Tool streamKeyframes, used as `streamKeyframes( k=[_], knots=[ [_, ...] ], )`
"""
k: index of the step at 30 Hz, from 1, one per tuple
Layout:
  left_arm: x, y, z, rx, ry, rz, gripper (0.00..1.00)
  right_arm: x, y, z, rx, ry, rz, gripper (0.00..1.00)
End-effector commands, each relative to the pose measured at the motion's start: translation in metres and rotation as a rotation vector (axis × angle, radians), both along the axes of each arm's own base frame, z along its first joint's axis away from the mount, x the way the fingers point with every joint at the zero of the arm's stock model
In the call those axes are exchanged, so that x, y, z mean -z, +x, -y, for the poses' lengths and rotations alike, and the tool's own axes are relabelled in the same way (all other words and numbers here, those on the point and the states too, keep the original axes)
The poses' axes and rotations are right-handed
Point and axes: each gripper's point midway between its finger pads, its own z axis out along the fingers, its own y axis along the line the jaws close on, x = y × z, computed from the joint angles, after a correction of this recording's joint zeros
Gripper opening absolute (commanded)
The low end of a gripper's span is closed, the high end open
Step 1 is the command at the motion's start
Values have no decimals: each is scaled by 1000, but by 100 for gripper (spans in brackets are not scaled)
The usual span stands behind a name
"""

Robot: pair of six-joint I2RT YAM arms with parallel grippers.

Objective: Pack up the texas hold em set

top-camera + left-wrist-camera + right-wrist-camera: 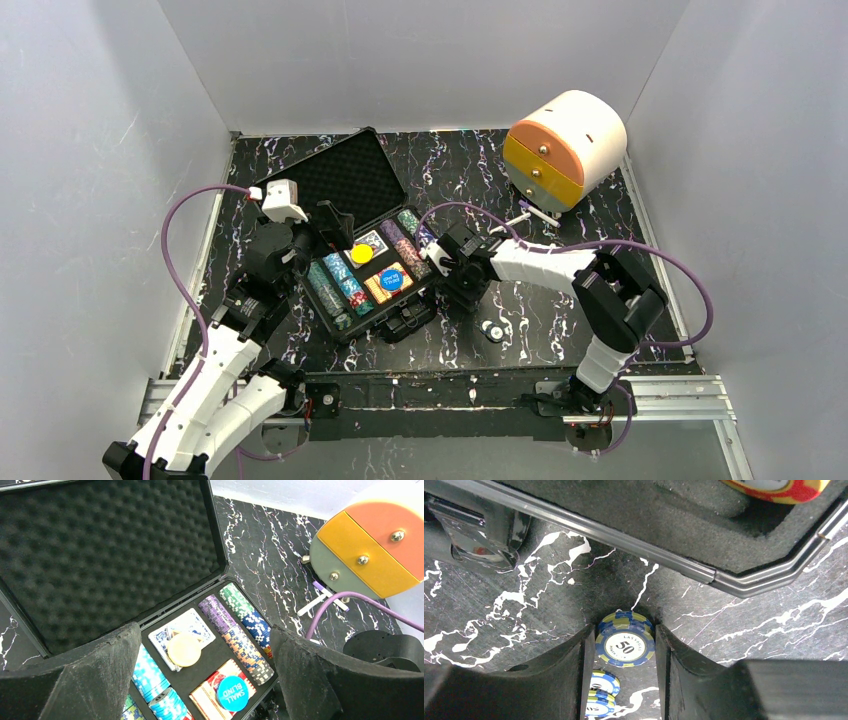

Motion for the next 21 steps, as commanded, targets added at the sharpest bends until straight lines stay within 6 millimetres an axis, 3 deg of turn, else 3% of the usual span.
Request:
streamKeyframes(
  k=[1, 7, 14, 17, 21],
  knots=[
    [-10, 0, -4, -20, 7, 22, 98, 16, -13, 31, 9, -149, -48, 48],
    [-11, 0, 1, 3, -5, 25, 98, 10, -6, 25, 64, -139, -38, 28],
    [-19, -4, 4, 26, -46, 81, 98, -6, -3, 20, 177, -80, 2, 15],
    [-19, -4, 5, 33, -55, 81, 98, -15, 1, 18, 244, -48, 26, 3],
    [-15, -5, 9, 51, -55, 66, 98, -27, -3, 7, 307, 13, -14, 1]
  ],
)
